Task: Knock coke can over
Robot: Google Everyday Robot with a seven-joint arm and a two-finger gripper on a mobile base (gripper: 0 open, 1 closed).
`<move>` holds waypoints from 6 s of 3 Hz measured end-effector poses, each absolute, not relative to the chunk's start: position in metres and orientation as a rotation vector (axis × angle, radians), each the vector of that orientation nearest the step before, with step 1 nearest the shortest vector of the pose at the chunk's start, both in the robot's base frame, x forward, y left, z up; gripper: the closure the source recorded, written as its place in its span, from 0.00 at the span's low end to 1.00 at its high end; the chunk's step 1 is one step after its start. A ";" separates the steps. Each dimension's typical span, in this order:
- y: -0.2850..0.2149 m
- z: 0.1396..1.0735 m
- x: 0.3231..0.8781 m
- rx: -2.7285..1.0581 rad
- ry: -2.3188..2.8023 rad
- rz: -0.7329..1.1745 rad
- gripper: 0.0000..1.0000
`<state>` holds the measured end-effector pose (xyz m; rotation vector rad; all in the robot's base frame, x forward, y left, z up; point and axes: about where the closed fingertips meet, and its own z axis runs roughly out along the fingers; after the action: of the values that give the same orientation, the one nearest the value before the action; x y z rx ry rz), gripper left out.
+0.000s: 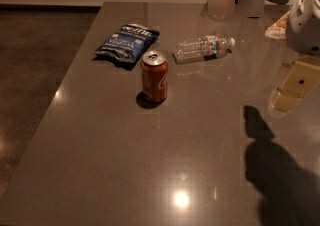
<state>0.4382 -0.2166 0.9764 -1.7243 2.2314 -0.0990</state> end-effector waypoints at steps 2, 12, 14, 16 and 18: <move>-0.210 0.976 0.444 -1.730 2.225 -0.045 0.00; 0.001 0.909 0.546 -1.364 1.708 0.662 0.43; -0.029 0.939 0.544 -1.374 1.809 0.566 0.97; -0.084 0.946 0.540 -1.466 1.998 0.351 1.00; -0.115 0.933 0.535 -1.645 2.097 0.153 1.00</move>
Offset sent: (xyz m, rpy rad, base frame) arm 0.0111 0.0137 -0.0063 0.0692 0.0717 0.0281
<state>0.5354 -0.1148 0.9331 -1.6452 2.0974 0.1533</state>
